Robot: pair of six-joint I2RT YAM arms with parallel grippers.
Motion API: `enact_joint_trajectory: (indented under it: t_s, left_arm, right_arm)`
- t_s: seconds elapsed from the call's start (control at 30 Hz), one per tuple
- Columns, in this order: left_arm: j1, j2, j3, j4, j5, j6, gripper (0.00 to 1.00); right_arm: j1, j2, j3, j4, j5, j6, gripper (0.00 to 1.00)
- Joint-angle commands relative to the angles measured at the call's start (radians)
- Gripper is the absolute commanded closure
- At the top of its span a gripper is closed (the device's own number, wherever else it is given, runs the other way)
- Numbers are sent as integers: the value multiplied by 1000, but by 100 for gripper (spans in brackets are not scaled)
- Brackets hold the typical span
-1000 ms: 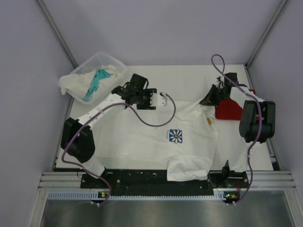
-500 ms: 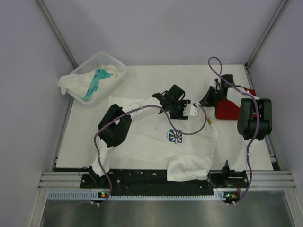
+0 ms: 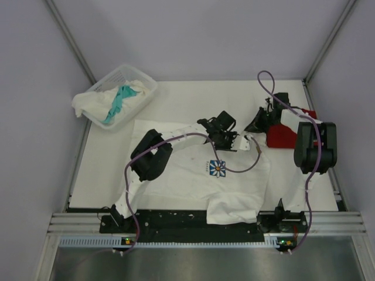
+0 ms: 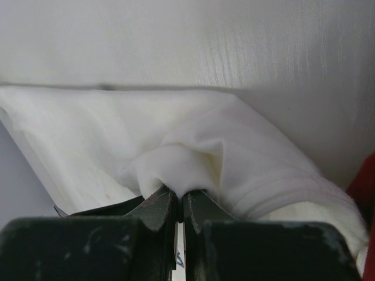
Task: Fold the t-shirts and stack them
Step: Fold the flattened tshirt in 1/3 of the way
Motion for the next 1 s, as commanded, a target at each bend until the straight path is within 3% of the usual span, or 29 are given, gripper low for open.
enact_joint_trajectory:
  t_s: [0.0, 0.1, 0.2, 0.4, 0.43, 0.47, 0.5, 0.57, 0.77, 0.97]
  left_arm:
    - [-2, -8, 24, -49, 23, 25, 68]
    - [-6, -10, 17, -59, 29, 33, 76]
    - [-12, -5, 25, -75, 33, 36, 100]
    - [-15, -37, 43, -89, 16, -1, 100]
    - [-16, -50, 44, -98, 37, 1, 98]
    - [-24, -62, 48, -110, 58, 8, 81]
    - [-36, -71, 54, -118, 74, 8, 73]
    - [-58, -64, 73, -109, 79, -24, 65]
    - [-35, 85, 244, -182, 46, -96, 61]
    - [-32, 110, 238, -184, 6, -81, 63]
  right_arm:
    - [9, -74, -16, 29, -1, -23, 100]
    - [7, -87, -30, 27, 2, -24, 100]
    - [7, -100, -39, 26, 4, -24, 100]
    - [10, -152, -62, 17, 4, -27, 100]
    - [10, -156, -59, 17, 7, -27, 100]
    - [10, -155, -57, 15, 8, -27, 100]
    - [10, -152, -54, 15, 8, -26, 100]
    - [12, -147, -53, 17, 7, -21, 100]
    - [14, -179, -66, 12, 8, -26, 100]
    - [14, -193, -69, 12, 7, -29, 100]
